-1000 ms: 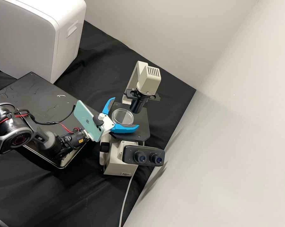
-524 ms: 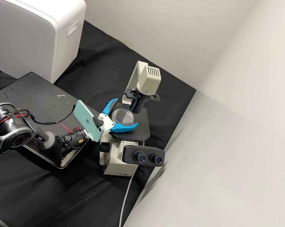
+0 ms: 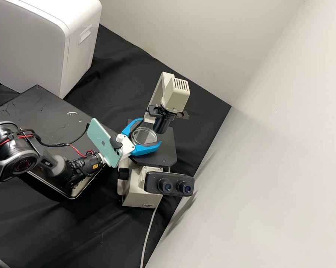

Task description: Place the petri dish on the bench

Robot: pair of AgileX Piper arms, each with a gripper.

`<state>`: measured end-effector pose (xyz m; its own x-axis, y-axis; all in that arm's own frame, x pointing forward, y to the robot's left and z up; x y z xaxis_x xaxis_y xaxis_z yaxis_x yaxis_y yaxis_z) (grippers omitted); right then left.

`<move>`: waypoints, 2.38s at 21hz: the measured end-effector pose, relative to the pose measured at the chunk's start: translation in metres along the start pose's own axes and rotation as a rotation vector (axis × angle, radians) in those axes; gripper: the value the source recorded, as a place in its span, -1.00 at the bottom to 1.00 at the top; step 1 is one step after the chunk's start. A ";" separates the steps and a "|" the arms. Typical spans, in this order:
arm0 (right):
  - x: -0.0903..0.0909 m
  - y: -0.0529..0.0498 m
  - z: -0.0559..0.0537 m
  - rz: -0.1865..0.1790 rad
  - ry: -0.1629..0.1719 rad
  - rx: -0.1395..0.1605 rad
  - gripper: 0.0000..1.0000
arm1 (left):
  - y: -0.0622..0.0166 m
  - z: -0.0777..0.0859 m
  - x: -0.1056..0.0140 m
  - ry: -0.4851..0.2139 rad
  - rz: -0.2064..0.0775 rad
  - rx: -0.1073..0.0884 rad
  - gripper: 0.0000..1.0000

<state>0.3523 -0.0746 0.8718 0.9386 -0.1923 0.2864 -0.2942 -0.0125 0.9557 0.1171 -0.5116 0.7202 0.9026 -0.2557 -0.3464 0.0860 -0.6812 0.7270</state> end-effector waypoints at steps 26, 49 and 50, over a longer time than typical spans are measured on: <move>-0.003 -0.005 -0.005 0.082 -0.082 -0.050 1.00 | -0.0017 0.000 0.001 0.001 -0.008 -0.004 1.00; -0.015 -0.002 -0.008 0.084 -0.101 -0.037 1.00 | -0.0035 0.000 0.002 0.010 -0.017 0.004 1.00; -0.015 -0.002 -0.008 0.084 -0.101 -0.034 1.00 | -0.0034 -0.001 0.002 0.011 -0.017 0.001 1.00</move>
<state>0.3401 -0.0635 0.8665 0.8875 -0.2887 0.3592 -0.3634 0.0409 0.9307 0.1186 -0.5092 0.7174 0.9057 -0.2363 -0.3520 0.1008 -0.6864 0.7202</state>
